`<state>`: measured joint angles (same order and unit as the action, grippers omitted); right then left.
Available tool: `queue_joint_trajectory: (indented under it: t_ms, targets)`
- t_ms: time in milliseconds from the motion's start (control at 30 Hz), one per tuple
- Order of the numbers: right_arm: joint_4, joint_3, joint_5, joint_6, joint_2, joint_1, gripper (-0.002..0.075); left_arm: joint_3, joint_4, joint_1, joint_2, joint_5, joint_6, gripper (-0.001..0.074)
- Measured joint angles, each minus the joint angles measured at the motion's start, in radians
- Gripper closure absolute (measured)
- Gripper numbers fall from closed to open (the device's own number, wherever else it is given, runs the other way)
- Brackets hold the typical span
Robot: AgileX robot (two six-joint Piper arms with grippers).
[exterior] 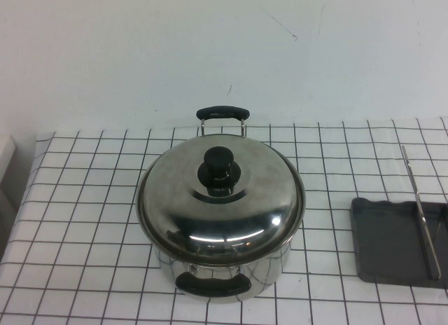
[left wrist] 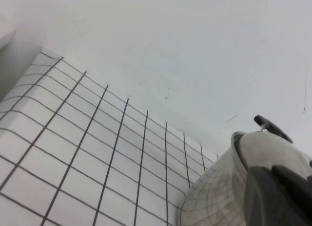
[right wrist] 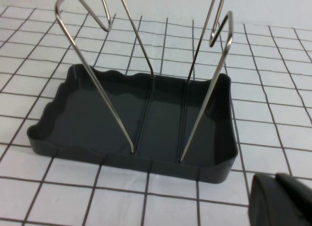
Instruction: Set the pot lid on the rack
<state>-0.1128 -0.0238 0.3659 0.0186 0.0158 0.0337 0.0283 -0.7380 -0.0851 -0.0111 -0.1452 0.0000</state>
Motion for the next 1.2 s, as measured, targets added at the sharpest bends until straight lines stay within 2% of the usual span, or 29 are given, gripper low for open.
queue_joint_trajectory:
  t_ms: [300,433,533,700,833,1000,1100,1200]
  targets:
    - [0.000,0.000,0.000,0.000,0.000,0.000,0.0729,0.000,-0.032,0.000,0.000,0.080,0.000,0.0738]
    - [0.000,0.000,0.000,0.000,0.000,0.000,0.0728,0.000,-0.034,0.000,0.000,0.062,0.016,0.0738]
    - [0.000,0.000,0.000,0.000,0.000,0.000,0.0729,-0.016,-0.021,0.000,0.000,-0.013,0.040,0.0738]
    - [0.000,0.000,0.000,0.000,0.000,0.000,0.0729,-0.216,0.133,0.000,0.071,-0.174,0.105,0.0738]
    - [0.000,0.000,0.000,0.000,0.000,0.000,0.0728,-0.428,0.163,0.000,0.260,-0.250,0.257,0.0738]
    - [0.000,0.000,0.000,0.000,0.000,0.000,0.0729,-0.597,0.214,-0.004,0.490,-0.291,0.377,0.0738]
    - [0.000,0.000,0.000,0.000,0.000,0.000,0.0729,-0.645,0.313,-0.064,0.606,-0.271,0.358,0.0726]
    - [0.000,0.000,0.000,0.000,0.000,0.000,0.0729,-0.659,0.485,-0.199,0.688,-0.198,0.199,0.0663]
